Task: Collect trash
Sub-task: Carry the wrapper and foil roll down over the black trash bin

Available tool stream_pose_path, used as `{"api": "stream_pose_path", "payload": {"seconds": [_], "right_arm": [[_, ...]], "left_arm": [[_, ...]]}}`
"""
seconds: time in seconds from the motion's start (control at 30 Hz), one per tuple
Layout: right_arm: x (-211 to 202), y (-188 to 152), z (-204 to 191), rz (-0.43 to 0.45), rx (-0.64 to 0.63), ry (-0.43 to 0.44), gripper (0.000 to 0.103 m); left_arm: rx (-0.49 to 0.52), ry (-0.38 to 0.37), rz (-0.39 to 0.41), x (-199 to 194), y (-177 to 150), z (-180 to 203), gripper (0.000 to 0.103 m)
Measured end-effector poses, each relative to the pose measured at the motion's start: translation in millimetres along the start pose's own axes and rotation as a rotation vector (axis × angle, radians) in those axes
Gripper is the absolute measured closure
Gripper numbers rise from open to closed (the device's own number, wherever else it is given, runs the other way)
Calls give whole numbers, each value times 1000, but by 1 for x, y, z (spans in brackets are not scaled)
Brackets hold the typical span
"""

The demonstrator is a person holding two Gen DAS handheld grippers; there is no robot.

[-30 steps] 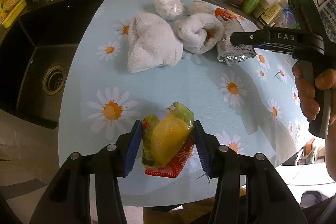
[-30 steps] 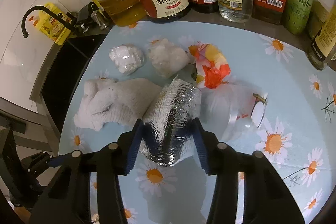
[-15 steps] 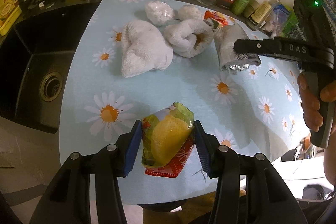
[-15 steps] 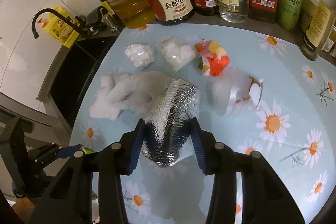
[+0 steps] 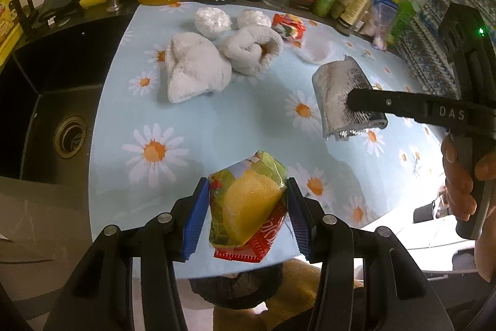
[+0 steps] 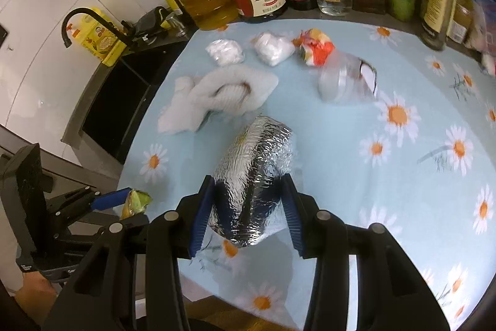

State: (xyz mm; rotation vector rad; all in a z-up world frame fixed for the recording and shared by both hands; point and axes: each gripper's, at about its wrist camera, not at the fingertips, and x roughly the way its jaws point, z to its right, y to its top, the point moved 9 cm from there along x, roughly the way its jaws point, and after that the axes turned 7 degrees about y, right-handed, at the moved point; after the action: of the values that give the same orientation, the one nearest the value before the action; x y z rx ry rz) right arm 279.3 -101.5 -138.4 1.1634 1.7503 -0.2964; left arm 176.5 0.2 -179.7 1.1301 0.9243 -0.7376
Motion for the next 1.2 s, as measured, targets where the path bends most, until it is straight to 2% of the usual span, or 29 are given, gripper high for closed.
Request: {"api": "stream_pose_path", "payload": {"seconds": [0.73,1.2], "right_arm": [[-20,-113,-53,44,75,-33,58],[6,-181,-76,-52,91,-18,58]], "left_arm": [[85,-85,9,-34,-82,2,56],[80,-124,-67,-22,-134,1,56]]}}
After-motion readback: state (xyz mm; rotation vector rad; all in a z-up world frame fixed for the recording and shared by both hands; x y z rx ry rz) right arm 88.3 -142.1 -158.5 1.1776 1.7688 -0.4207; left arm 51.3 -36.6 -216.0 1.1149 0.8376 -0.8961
